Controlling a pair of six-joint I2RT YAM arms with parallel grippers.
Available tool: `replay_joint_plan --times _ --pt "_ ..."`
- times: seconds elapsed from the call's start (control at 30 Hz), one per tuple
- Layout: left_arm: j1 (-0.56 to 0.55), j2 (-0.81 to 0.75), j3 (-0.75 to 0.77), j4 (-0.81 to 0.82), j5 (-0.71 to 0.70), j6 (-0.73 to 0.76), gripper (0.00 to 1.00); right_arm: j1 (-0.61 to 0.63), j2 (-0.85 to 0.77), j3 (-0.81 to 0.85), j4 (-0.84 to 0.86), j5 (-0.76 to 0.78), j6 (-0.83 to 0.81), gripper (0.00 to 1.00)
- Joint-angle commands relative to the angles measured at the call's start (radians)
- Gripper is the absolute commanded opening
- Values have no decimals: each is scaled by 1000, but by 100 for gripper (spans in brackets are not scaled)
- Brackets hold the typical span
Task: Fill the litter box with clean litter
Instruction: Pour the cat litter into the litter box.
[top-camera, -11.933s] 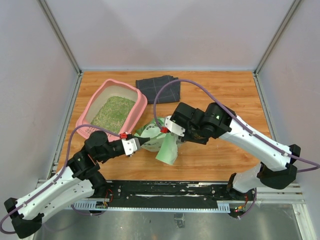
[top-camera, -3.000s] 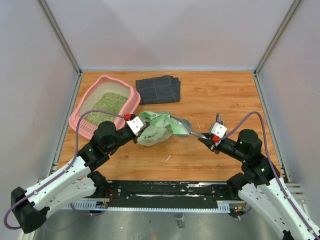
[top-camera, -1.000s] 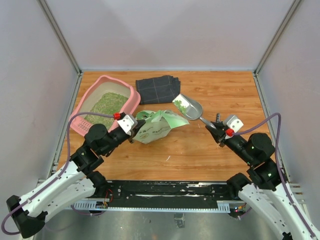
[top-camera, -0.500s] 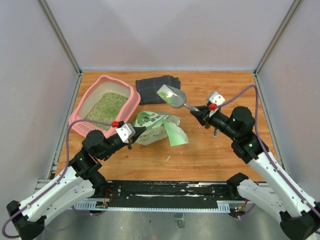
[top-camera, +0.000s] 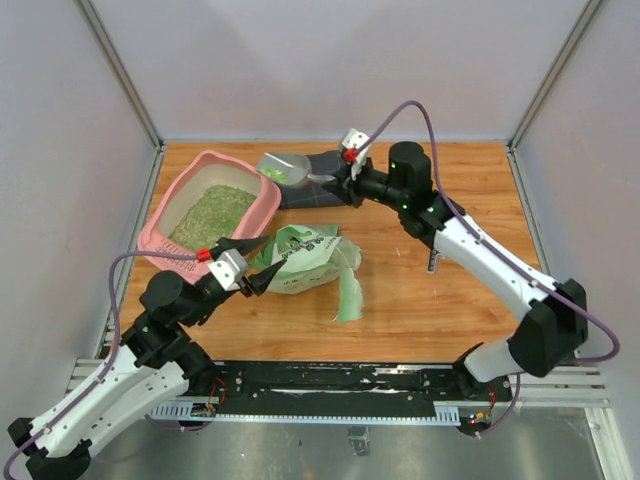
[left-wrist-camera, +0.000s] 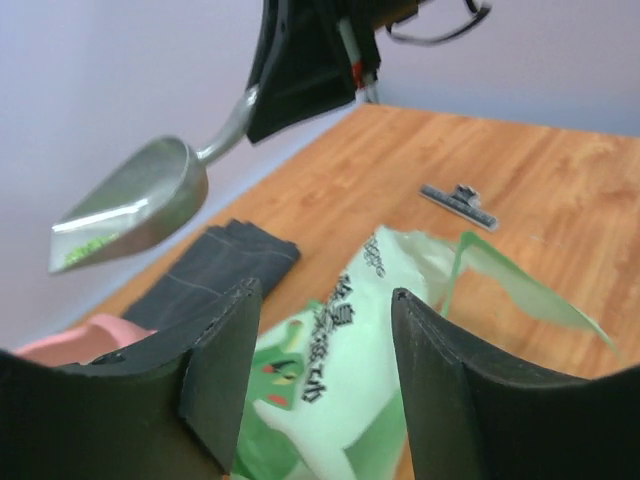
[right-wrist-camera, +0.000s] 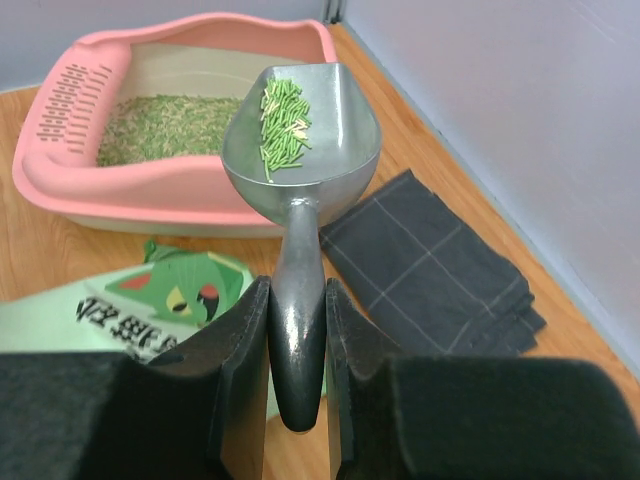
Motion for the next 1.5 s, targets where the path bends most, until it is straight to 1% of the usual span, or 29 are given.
replay_joint_plan --times 0.0,0.07,0.13,0.17,0.27,0.37,0.47,0.57,0.7,0.8,0.93,1.0,1.07,1.17,1.27,1.37,1.47 --pt "5 -62 93 -17 -163 0 63 42 139 197 -12 -78 -82 1" --pt "5 -93 124 -29 -262 -9 76 66 214 290 -83 -95 -140 1" --pt "5 -123 149 -38 -361 -21 96 86 286 382 -154 -98 -215 1" --pt "5 -138 158 -43 -414 -24 99 93 320 432 -194 -98 -256 1" --pt "5 -174 182 -53 -578 -41 99 117 422 583 -331 -66 -400 1" --pt "5 -190 222 -83 -671 -41 99 146 506 682 -436 -34 -598 1" --pt "5 -216 251 -97 -724 -44 99 177 565 768 -516 18 -771 1" --pt "5 -258 245 -60 -755 -34 99 219 618 822 -576 89 -958 1" --pt "5 -292 227 -24 -756 -10 99 260 705 949 -652 221 -1086 1" --pt "5 -295 222 -35 -754 -7 99 299 713 938 -640 320 -1233 1" --pt "5 -301 199 -45 -781 -6 99 333 684 861 -569 401 -1414 1" --pt "5 -311 184 -32 -782 -8 99 355 680 838 -532 471 -1489 1" --pt "5 -318 174 -22 -784 -8 99 368 674 825 -513 492 -1545 1" --pt "5 -319 161 -19 -794 -11 98 382 664 801 -479 525 -1603 1" --pt "5 -315 140 -27 -800 -37 98 387 640 765 -427 538 -1599 1" --pt "5 -304 115 -34 -803 -92 94 376 616 772 -416 519 -1465 1" --pt "5 -281 95 -40 -789 -164 90 336 559 760 -421 460 -1268 1"
